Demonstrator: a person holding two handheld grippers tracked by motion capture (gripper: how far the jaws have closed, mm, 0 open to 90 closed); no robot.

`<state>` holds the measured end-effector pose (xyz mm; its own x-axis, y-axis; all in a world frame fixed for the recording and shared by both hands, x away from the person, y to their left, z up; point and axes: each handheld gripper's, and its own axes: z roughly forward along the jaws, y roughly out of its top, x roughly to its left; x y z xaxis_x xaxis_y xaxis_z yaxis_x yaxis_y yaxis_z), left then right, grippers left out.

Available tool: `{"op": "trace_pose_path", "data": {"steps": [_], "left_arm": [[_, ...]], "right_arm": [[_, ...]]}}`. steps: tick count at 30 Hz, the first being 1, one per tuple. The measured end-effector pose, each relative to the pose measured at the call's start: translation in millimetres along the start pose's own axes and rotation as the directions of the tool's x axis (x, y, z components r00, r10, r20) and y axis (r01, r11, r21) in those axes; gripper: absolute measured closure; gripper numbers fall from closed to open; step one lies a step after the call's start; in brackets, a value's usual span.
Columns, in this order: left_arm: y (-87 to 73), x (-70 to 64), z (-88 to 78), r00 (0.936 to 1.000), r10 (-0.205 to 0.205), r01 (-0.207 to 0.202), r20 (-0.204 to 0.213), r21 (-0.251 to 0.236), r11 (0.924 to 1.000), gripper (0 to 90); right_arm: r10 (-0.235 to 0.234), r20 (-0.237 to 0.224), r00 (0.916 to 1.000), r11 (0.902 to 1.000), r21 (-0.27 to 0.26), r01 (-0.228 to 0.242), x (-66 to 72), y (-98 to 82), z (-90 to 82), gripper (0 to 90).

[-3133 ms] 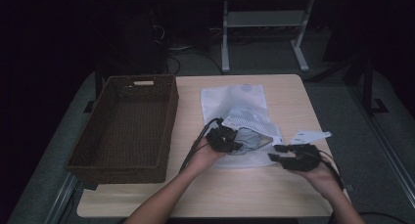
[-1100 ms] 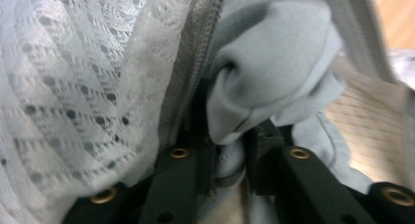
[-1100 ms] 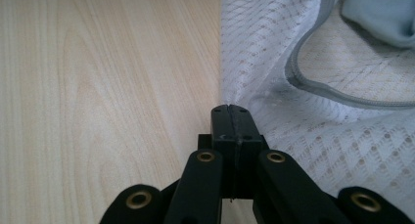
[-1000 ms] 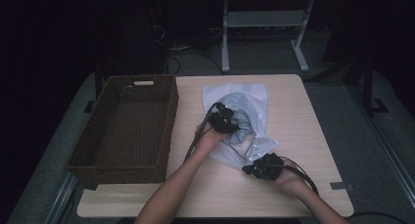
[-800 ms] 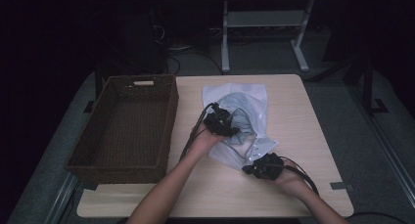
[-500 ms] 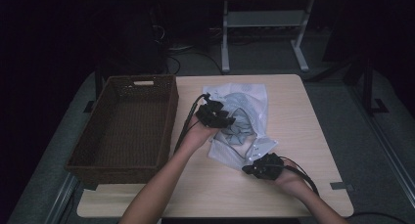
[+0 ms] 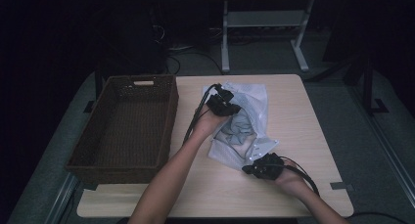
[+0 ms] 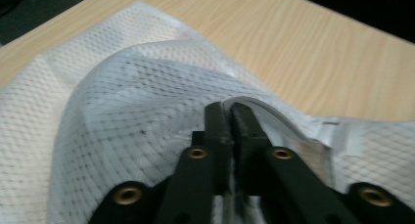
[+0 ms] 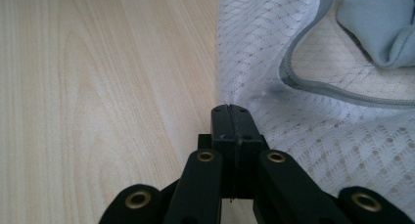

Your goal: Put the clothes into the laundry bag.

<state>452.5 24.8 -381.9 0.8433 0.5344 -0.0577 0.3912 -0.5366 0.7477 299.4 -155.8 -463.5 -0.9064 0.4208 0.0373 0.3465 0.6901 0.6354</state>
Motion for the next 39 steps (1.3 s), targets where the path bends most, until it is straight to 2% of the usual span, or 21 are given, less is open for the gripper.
{"op": "trace_pose_path", "data": {"steps": [3, 5, 6, 8, 9, 10, 11, 12, 15, 18, 19, 22, 26, 29, 31, 32, 36, 37, 38, 39], "left_arm": [[1.7, -10.6, -16.3, 0.9996, 0.026, -0.026, 0.009, -0.035, 0.9990, 88.3], [0.5, -18.0, -26.8, 0.9985, 0.038, -0.036, 0.039, -0.062, 0.9974, 88.5], [0.5, -18.0, -26.8, 0.9985, 0.038, -0.036, 0.039, -0.062, 0.9974, 88.5], [-5.6, -30.0, -37.2, 0.9945, 0.072, -0.067, 0.075, -0.074, 0.9950, 88.5], [-5.6, -30.0, -37.2, 0.9945, 0.072, -0.067, 0.075, -0.074, 0.9950, 88.5], [-15.6, -38.1, -41.6, 0.9905, 0.081, -0.073, 0.111, -0.075, 0.9945, 88.5], [-15.6, -38.1, -41.6, 0.9905, 0.081, -0.073, 0.111, -0.075, 0.9945, 88.5], [-25.4, -42.7, -42.6, 0.9868, 0.079, -0.070, 0.141, -0.065, 0.9954, 88.5], [-43.3, -50.0, -39.3, 0.9794, 0.080, -0.077, 0.185, -0.024, 0.9967, 88.5], [-59.8, -53.4, -33.0, 0.9751, 0.076, -0.081, 0.209, 0.016, 0.9966, 88.5], [-59.8, -53.4, -33.0, 0.9751, 0.076, -0.081, 0.209, 0.016, 0.9966, 88.5], [-78.3, -56.1, -18.5, 0.9723, 0.061, -0.079, 0.225, 0.071, 0.9943, 88.4], [-88.9, -56.0, -4.4, 0.9745, 0.052, -0.078, 0.218, 0.114, 0.9904, 88.4], [-92.4, -54.6, 0.7, 0.9753, 0.046, -0.073, 0.216, 0.122, 0.9899, 88.2], [-93.1, -54.3, 1.3, 0.9760, 0.042, -0.069, 0.214, 0.120, 0.9904, 87.7], [-93.2, -54.0, 0.9, 0.9760, 0.041, -0.068, 0.214, 0.118, 0.9907, 86.7], [-92.9, -55.9, -5.7, 0.9777, 0.028, -0.050, 0.208, 0.101, 0.9936, 73.0], [-92.9, -55.9, -5.7, 0.9777, 0.028, -0.050, 0.208, 0.101, 0.9936, 69.4], [-92.7, -56.5, -11.6, 0.9762, 0.015, -0.035, 0.216, 0.090, 0.9953, 64.4], [-92.7, -56.5, -11.6, 0.9762, 0.015, -0.035, 0.216, 0.090, 0.9953, 60.6]], "right_arm": [[0.004, 0.003, 1.0000, 0.9999, -0.012, -0.004, 0.2, -1.2, 0.1, 90.0], [0.011, -0.001, 0.9999, 0.9999, -0.012, -0.011, -0.5, -1.4, 0.0, 90.0], [0.011, -0.001, 0.9999, 0.9999, -0.012, -0.011, -0.5, -1.4, 0.0, 90.0], [0.010, 0.013, 0.9999, 0.9999, -0.011, -0.010, 0.0, -0.3, 0.7, 90.0], [0.010, 0.013, 0.9999, 0.9999, -0.011, -0.010, 0.0, -0.3, 0.7, 90.0], [0.016, 0.019, 0.9997, 0.9998, -0.010, -0.016, 0.4, 0.4, 1.0, 90.0], [0.016, 0.019, 0.9997, 0.9998, -0.010, -0.016, 0.4, 0.4, 1.0, 90.0], [0.022, 0.018, 0.9996, 0.9997, -0.014, -0.021, -0.5, 0.5, 1.4, 90.0], [0.036, 0.017, 0.9992, 0.9992, -0.019, -0.036, -2.1, 0.7, 2.0, 90.0], [0.035, 0.023, 0.9991, 0.9992, -0.018, -0.035, -2.4, 0.7, 2.0, 90.0], [0.035, 0.023, 0.9991, 0.9992, -0.018, -0.035, -2.4, 0.7, 2.0, 90.0], [0.040, 0.031, 0.9987, 0.9990, -0.018, -0.040, -2.7, 1.2, 2.2, 90.0], [0.042, 0.032, 0.9986, 0.9990, -0.018, -0.041, -3.6, 0.9, 2.0, 90.0], [0.045, 0.032, 0.9984, 0.9987, -0.024, -0.045, -3.4, 0.6, -0.4, 90.0], [0.055, 0.032, 0.9980, 0.9976, -0.045, -0.053, -3.5, 0.5, -4.6, 89.4], [0.065, 0.029, 0.9975, 0.9965, -0.056, -0.063, -3.7, 0.5, -7.3, 88.4], [0.097, 0.032, 0.9948, 0.9908, -0.098, -0.093, -6.7, -1.7, -16.8, 70.4], [0.097, 0.032, 0.9948, 0.9908, -0.098, -0.093, -6.7, -1.7, -16.8, 70.4], [0.115, 0.049, 0.9922, 0.9872, -0.117, -0.108, -7.5, -4.1, -21.7, 59.9], [0.120, 0.054, 0.9914, 0.9858, -0.124, -0.112, -7.9, -5.0, -23.2, 57.0]]}}
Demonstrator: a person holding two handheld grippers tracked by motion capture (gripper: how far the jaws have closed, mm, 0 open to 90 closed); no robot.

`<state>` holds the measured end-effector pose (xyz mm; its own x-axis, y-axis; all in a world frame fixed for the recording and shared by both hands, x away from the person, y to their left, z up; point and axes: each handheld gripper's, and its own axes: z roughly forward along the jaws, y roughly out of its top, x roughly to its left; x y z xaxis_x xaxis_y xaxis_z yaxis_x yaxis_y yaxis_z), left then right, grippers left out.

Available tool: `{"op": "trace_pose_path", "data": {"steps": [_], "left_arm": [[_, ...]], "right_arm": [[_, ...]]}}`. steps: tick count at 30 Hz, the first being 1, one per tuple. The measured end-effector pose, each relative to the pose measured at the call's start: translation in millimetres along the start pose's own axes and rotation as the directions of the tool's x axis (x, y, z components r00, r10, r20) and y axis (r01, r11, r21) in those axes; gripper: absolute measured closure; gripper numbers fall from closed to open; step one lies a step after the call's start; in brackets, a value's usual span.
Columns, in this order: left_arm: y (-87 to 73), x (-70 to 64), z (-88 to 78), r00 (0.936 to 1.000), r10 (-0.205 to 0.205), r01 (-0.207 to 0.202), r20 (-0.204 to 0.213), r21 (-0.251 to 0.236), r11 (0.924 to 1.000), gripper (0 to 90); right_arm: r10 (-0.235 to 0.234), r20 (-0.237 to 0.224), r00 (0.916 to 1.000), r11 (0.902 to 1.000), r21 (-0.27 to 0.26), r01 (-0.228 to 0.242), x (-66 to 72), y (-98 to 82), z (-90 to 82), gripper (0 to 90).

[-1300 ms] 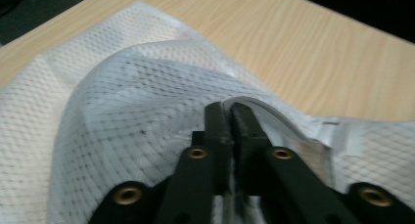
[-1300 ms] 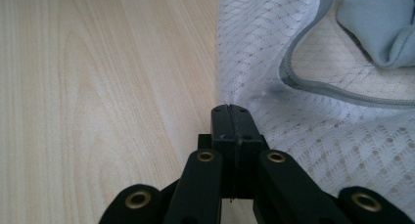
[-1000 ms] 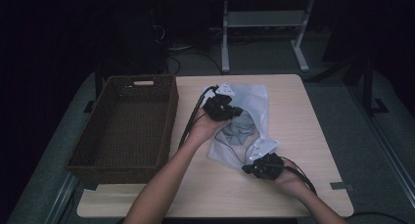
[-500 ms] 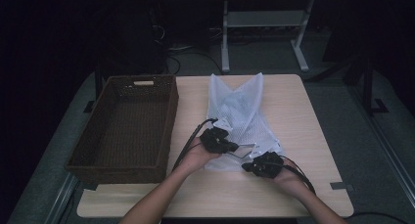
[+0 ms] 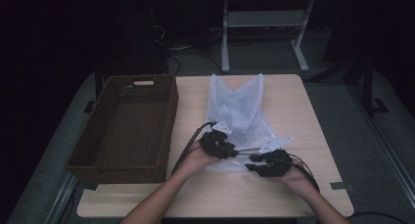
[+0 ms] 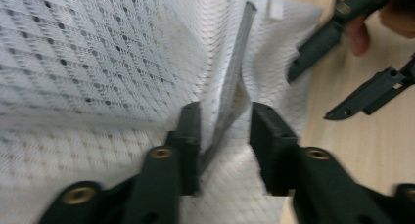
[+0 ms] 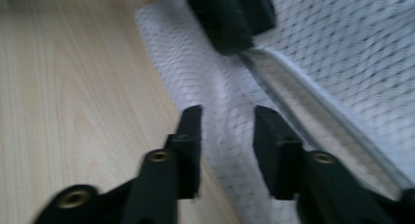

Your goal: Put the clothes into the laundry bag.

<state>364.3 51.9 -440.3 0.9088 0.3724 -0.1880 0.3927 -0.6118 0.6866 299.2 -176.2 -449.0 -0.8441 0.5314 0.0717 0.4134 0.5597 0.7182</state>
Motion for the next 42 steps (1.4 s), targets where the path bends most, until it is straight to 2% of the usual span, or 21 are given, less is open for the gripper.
{"op": "trace_pose_path", "data": {"steps": [5, 9, 12, 14, 15, 18, 21, 25, 31, 35, 36, 40, 42], "left_arm": [[-4.3, -6.6, -23.0, 0.9996, -0.021, 0.020, -0.017, -0.059, 0.9981, 45.1], [-12.5, -12.6, -34.2, 0.9990, -0.040, 0.038, -0.021, -0.090, 0.9952, 37.8], [-18.8, -16.0, -38.2, 0.9986, -0.047, 0.044, -0.026, -0.097, 0.9943, 32.6], [-24.9, -19.8, -41.7, 0.9982, -0.053, 0.050, -0.028, -0.101, 0.9937, 29.8], [-30.8, -23.5, -45.9, 0.9976, -0.052, 0.047, -0.045, -0.103, 0.9935, 28.3], [-36.1, -25.9, -50.2, 0.9968, -0.053, 0.046, -0.061, -0.101, 0.9938, 24.2], [-48.4, -29.1, -58.2, 0.9929, -0.069, 0.059, -0.097, -0.103, 0.9930, 20.4], [-58.1, -31.3, -61.5, 0.9893, -0.090, 0.078, -0.115, -0.102, 0.9917, 16.7], [-75.1, -38.2, -64.9, 0.9827, -0.118, 0.104, -0.143, -0.100, 0.9895, 13.7], [-81.0, -42.2, -65.0, 0.9810, -0.120, 0.106, -0.152, -0.094, 0.9899, 13.6], [-82.3, -43.0, -64.9, 0.9802, -0.123, 0.109, -0.155, -0.095, 0.9895, 13.5], [-90.3, -46.8, -66.2, 0.9756, -0.136, 0.122, -0.172, -0.088, 0.9886, 13.5], [-93.6, -48.7, -66.5, 0.9740, -0.136, 0.124, -0.181, -0.080, 0.9891, 13.5]], "right_arm": [[0.027, 0.009, 0.9996, 0.9987, -0.043, -0.027, -4.4, -4.7, -9.5, 43.7], [0.044, 0.018, 0.9989, 0.9976, -0.055, -0.043, -8.0, -7.9, -14.6, 37.1], [0.050, 0.012, 0.9987, 0.9970, -0.060, -0.050, -9.9, -9.1, -17.6, 34.5], [0.071, 0.005, 0.9975, 0.9953, -0.066, -0.070, -12.2, -11.2, -21.9, 30.0], [0.074, 0.001, 0.9973, 0.9951, -0.066, -0.074, -12.5, -12.4, -23.4, 28.1], [0.076, 0.012, 0.9970, 0.9941, -0.079, -0.075, -11.6, -16.6, -28.2, 24.1], [0.071, 0.034, 0.9969, 0.9936, -0.090, -0.068, -10.1, -23.1, -33.2, 21.1], [0.079, 0.058, 0.9951, 0.9924, -0.099, -0.073, -9.4, -30.5, -38.2, 18.2], [0.112, 0.110, 0.9876, 0.9876, -0.122, -0.099, -10.2, -48.7, -51.3, 14.2], [0.128, 0.135, 0.9825, 0.9856, -0.128, -0.111, -10.5, -55.4, -56.1, 13.9], [0.146, 0.151, 0.9778, 0.9828, -0.135, -0.126, -11.2, -60.8, -59.9, 13.8], [0.174, 0.175, 0.9689, 0.9777, -0.147, -0.149, -11.8, -70.7, -66.5, 13.7], [0.194, 0.193, 0.9619, 0.9745, -0.151, -0.166, -11.7, -76.6, -70.1, 13.6]]}}
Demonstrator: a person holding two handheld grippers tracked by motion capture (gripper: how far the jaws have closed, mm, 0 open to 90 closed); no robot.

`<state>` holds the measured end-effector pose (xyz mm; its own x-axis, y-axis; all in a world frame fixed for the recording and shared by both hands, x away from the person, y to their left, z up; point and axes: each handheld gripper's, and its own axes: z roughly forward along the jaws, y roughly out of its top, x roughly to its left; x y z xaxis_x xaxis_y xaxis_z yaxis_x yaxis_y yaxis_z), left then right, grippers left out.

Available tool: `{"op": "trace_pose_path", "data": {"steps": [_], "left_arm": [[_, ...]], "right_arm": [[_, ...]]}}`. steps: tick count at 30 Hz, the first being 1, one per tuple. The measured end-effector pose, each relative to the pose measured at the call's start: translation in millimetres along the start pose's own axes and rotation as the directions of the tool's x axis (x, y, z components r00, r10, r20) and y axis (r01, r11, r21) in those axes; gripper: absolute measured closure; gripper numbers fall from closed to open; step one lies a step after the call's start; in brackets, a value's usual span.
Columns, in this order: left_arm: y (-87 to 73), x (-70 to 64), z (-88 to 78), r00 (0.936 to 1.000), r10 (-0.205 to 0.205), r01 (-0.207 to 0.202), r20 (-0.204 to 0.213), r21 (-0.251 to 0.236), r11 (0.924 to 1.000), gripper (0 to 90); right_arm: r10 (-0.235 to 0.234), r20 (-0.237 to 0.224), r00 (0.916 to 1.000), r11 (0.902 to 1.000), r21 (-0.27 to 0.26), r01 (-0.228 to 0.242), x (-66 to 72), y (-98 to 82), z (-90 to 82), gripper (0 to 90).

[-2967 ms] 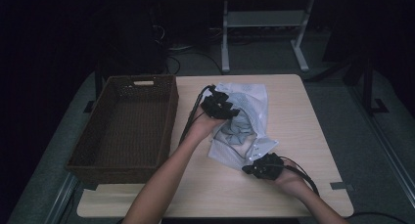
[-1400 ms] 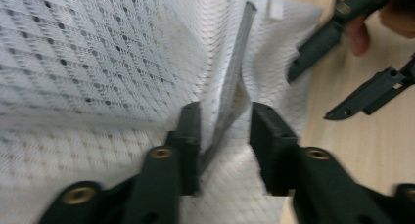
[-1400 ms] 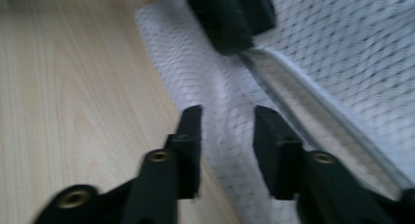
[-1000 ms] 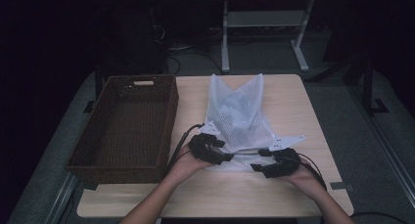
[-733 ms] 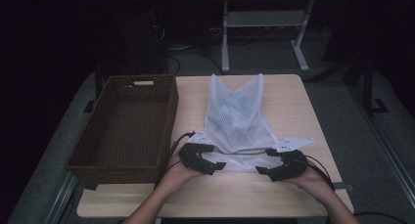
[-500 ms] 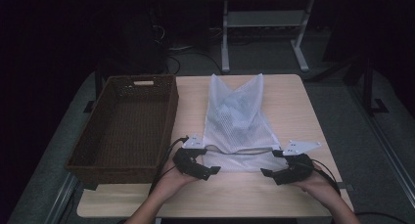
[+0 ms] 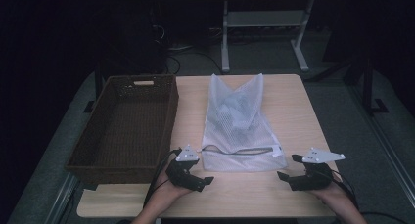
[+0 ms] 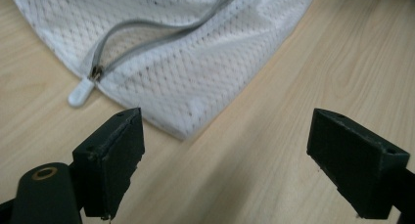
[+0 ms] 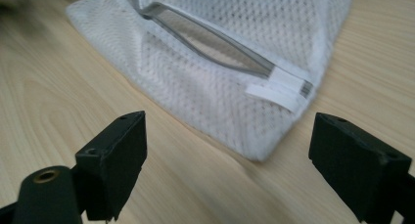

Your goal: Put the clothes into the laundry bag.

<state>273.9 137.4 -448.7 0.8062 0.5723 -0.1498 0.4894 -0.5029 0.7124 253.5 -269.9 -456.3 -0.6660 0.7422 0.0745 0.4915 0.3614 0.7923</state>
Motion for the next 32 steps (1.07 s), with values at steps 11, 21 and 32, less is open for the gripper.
{"op": "trace_pose_path", "data": {"steps": [11, 21, 32], "left_arm": [[-4.7, -3.5, 2.0, 0.9989, 0.044, -0.043, -0.019, 0.021, 0.9988, 13.6], [-6.3, -3.6, 6.6, 0.9970, 0.070, -0.069, -0.032, 0.049, 0.9964, 13.5], [-7.0, -1.2, 9.0, 0.9969, 0.065, -0.062, -0.043, 0.068, 0.9957, 13.6]], "right_arm": [[0.008, 0.059, 0.9982, 0.9999, -0.015, -0.007, -2.7, -11.7, -12.5, 13.5], [-0.003, 0.043, 0.9991, 0.9999, 0.014, 0.002, -7.7, -17.0, -5.0, 13.4], [0.003, 0.047, 0.9989, 1.0000, 0.004, -0.003, -11.9, -18.0, -6.8, 13.4]]}}
